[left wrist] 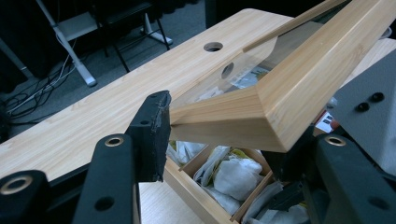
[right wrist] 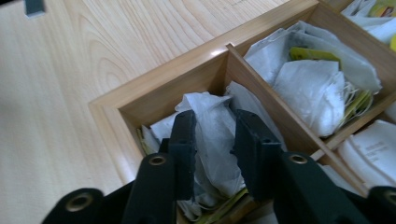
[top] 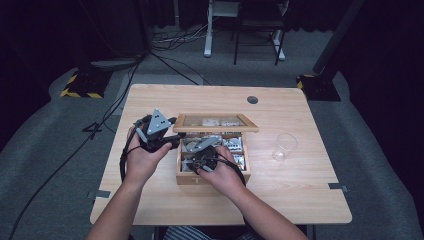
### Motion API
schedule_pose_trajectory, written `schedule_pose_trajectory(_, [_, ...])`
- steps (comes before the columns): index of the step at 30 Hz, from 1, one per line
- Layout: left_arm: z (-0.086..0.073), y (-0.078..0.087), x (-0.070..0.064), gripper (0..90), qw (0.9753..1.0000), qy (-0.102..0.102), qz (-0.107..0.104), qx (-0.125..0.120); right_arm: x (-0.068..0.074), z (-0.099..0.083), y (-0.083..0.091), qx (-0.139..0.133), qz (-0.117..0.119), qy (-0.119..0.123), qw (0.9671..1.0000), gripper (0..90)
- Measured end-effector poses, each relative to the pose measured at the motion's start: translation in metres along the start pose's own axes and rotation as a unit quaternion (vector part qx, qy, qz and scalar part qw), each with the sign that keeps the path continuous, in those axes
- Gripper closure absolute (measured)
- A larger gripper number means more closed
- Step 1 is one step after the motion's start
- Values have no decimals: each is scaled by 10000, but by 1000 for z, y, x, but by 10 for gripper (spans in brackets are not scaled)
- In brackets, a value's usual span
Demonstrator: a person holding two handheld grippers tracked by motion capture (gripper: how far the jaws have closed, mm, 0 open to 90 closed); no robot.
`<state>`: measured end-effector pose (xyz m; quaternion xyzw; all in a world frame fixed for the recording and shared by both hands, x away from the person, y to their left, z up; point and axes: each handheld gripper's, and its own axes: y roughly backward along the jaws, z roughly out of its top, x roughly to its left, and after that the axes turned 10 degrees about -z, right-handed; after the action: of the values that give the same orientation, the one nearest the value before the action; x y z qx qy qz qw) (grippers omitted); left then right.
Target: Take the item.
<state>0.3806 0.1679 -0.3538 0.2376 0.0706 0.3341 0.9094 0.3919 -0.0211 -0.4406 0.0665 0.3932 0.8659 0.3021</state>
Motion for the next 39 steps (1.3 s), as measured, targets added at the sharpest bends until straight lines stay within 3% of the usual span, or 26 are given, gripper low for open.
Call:
schedule_pose_trajectory(4, [0, 0, 0, 478, 10000, -15, 14, 6, 0, 1, -1, 69, -19, 101, 9999, 762])
schedule_pose_trajectory(7, [0, 0, 0, 478, 10000, -6, 10, 1, 0, 2, 0, 108, -21, 143, 9998, 831])
schedule_pose_trajectory(8, [0, 0, 0, 476, 10000, 1, 5, 11, 0, 2, -1, 145, 7, 144, 9998, 896])
schedule_pose_trajectory(19, [0, 0, 0, 475, 10000, -3, -2, 7, -1, 3, 9, -62, 77, -2, 10000, 900])
schedule_pose_trajectory(30, [0, 0, 0, 475, 10000, -2, 2, 6, -3, 5, 39, -622, 73, -193, 9979, 900])
schedule_pose_trajectory(39, [0, -1, 0, 475, 10000, -14, 30, 12, -3, 11, 65, -940, -83, -79, 9955, 900])
